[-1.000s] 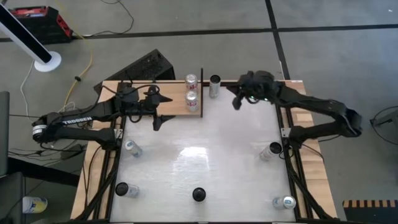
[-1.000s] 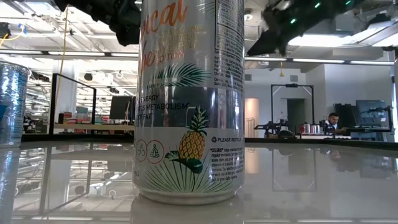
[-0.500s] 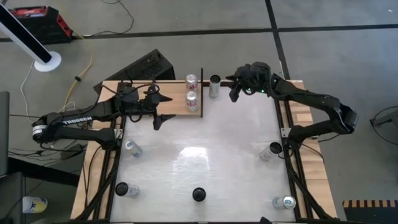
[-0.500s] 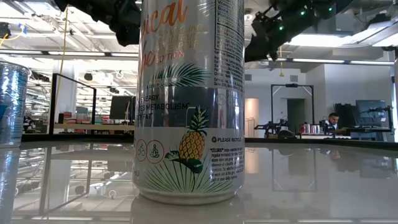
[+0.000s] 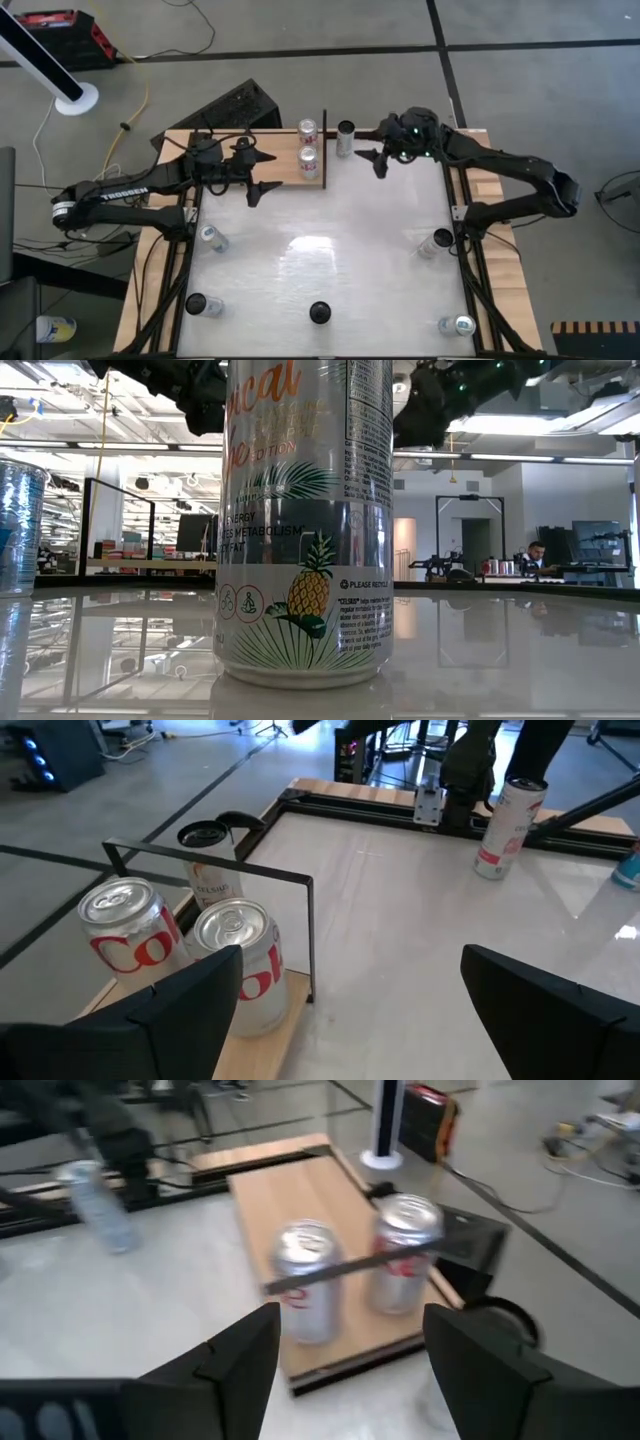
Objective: Place canned beverage on shelf
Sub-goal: Put the top blue soda can on the shelf
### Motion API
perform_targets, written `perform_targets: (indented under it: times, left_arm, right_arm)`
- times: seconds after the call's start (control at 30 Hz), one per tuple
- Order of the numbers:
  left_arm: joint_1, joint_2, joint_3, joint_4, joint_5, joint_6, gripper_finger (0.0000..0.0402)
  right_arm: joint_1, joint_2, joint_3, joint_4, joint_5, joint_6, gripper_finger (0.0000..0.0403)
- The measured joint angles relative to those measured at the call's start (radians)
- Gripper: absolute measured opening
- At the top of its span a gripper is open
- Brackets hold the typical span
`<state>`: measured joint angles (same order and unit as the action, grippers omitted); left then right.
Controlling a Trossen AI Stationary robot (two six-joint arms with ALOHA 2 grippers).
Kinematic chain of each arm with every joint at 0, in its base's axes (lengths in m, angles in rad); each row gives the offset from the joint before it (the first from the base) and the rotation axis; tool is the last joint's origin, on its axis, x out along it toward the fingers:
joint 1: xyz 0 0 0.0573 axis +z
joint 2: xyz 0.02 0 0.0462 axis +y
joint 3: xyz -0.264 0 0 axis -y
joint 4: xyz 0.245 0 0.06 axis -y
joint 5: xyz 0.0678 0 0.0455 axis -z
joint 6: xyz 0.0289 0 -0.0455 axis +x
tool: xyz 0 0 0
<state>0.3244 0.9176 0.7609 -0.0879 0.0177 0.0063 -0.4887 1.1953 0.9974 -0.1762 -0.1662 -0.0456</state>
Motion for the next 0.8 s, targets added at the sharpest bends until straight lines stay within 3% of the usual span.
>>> perform_targets:
  times: [0.33, 0.8]
  left_arm:
    - [0.0, 0.0, 0.0, 0.0, 0.0, -0.002, 0.0359]
    - [0.0, 0.0, 0.0, -0.021, 0.037, -0.022, 0.0359]
  right_arm:
    - [0.223, -0.081, 0.0, -0.003, -0.001, 0.005, 0.0271]
    - [0.61, -0.059, 0.001, 0.02, 0.011, 0.101, 0.0271]
